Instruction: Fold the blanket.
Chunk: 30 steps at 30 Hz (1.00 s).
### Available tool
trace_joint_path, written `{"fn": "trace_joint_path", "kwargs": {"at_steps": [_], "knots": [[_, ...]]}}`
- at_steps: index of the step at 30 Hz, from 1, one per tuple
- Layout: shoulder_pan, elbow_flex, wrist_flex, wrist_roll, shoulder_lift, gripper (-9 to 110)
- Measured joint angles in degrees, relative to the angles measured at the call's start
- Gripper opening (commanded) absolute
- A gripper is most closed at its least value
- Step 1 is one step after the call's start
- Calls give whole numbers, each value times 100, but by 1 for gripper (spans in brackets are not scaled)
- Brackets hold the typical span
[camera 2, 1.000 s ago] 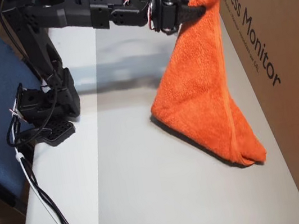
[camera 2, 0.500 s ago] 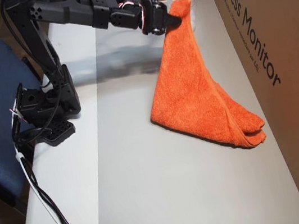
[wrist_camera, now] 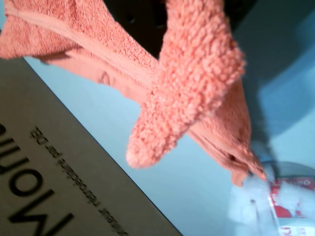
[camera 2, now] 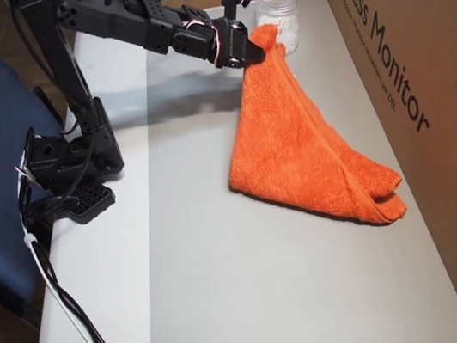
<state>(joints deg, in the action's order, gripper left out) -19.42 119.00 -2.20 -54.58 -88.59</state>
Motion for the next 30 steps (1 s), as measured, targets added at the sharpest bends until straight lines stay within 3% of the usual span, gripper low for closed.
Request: {"fn": "trace_joint_path", "kwargs": {"at_steps": [16, 23, 30], "knots": [[-211, -352, -255, 545, 650, 1], [-220, -352, -255, 606, 659, 18], [-237, -352, -255, 554, 659, 17]]}}
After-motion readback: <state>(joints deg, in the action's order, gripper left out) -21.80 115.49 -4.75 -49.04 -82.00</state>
